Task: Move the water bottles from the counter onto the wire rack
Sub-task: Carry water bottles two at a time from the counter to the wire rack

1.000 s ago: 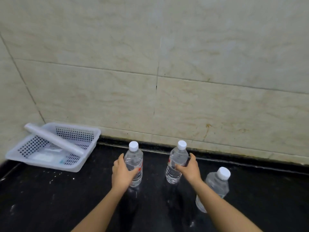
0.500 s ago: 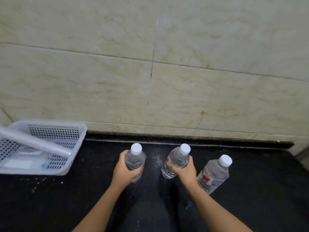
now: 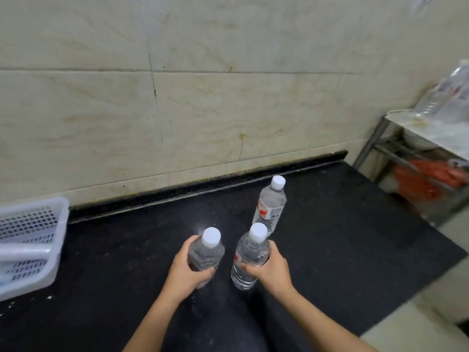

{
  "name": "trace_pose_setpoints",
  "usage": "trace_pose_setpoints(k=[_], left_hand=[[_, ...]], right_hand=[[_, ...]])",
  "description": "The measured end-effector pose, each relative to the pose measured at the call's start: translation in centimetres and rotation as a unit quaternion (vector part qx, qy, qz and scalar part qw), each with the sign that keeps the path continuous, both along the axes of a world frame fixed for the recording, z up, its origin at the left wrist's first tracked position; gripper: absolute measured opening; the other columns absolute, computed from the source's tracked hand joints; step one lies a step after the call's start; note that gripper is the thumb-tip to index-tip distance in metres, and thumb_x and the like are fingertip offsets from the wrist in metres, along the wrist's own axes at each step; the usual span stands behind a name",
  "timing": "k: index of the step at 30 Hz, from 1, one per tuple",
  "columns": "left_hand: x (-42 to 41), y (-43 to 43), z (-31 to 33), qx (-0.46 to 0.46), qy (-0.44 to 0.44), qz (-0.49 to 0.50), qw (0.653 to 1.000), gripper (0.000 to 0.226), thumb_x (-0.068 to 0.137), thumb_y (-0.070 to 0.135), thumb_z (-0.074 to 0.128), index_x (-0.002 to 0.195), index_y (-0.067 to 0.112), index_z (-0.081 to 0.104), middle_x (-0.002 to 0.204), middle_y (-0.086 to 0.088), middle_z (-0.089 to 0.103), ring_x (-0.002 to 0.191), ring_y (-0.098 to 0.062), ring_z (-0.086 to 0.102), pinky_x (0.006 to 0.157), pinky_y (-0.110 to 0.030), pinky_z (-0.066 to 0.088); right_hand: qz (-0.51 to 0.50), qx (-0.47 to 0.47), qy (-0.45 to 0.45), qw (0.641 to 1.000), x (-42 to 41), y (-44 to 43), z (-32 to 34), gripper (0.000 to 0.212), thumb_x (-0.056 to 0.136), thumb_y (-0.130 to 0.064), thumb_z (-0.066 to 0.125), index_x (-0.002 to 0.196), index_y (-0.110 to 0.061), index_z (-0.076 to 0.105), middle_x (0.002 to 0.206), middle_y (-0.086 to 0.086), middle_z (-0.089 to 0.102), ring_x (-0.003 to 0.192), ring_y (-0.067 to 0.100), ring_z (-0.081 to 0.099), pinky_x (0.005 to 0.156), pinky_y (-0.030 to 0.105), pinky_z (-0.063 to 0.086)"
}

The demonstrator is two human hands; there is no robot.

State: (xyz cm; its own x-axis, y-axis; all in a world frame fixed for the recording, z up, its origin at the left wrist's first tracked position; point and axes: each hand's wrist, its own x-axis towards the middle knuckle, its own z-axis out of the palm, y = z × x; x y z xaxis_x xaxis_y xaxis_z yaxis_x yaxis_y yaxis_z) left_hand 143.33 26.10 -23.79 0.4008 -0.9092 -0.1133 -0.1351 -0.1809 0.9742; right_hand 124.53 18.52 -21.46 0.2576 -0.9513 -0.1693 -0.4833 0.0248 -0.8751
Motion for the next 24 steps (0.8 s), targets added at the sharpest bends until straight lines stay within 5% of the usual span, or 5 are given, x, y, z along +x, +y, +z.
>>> trace_pose_setpoints(k=[3,7,10,16,24], left_hand=[[-2.8,-0.1,-0.2,-0.001,-0.011,-0.038,0.999,0.069,0.039,0.036,0.074,0.095,0.067,0.047,0.112,-0.002,0.061,0.104,-0.013,0.058,0.095,-0.033,0.046],[-8.3,-0.1,1.2,-0.013,0.035,-0.094,0.995,0.068,0.038,0.031,0.079,0.100,0.039,0.053,0.103,0.005,0.065,0.084,0.009,0.061,0.082,-0.018,0.046],[-13.1,-0.1,1.4,-0.018,0.058,-0.126,0.990,0.070,0.038,0.024,0.080,0.103,0.029,0.053,0.102,0.004,0.066,0.081,0.010,0.062,0.076,-0.010,0.049],[-25.4,-1.2,1.9,-0.028,0.097,-0.125,0.987,0.069,0.036,0.020,0.079,0.100,0.029,0.056,0.100,0.002,0.068,0.083,-0.005,0.065,0.078,-0.023,0.049],[-43.1,-3.7,3.9,-0.027,0.137,-0.239,0.961,0.074,0.029,0.027,0.079,0.099,0.029,0.056,0.099,-0.001,0.067,0.092,-0.019,0.063,0.076,-0.029,0.049]], right_hand=[[-0.027,0.001,0.015,1.000,-4.1,2.0,-0.3,0.050,0.052,-0.032,0.084,0.082,-0.042,0.045,0.091,-0.013,0.064,0.090,0.010,0.063,0.082,0.029,0.050],[-0.097,0.000,-0.014,0.995,-10.4,4.0,-0.2,0.051,0.053,-0.017,0.084,0.084,-0.038,0.048,0.086,-0.015,0.064,0.083,0.010,0.063,0.076,0.026,0.048],[-0.138,0.001,-0.032,0.990,-15.9,4.6,-0.3,0.052,0.054,-0.016,0.085,0.091,-0.032,0.051,0.085,-0.015,0.064,0.083,0.011,0.063,0.073,0.025,0.045],[-0.186,-0.039,-0.055,0.980,-29.0,5.4,0.5,0.052,0.058,-0.001,0.081,0.092,-0.025,0.050,0.085,-0.014,0.059,0.078,0.005,0.058,0.060,0.002,0.044],[-0.279,-0.065,-0.041,0.957,-46.4,8.3,3.4,0.053,0.042,-0.033,0.082,0.083,-0.043,0.050,0.090,-0.013,0.065,0.093,0.013,0.064,0.087,0.036,0.051]])
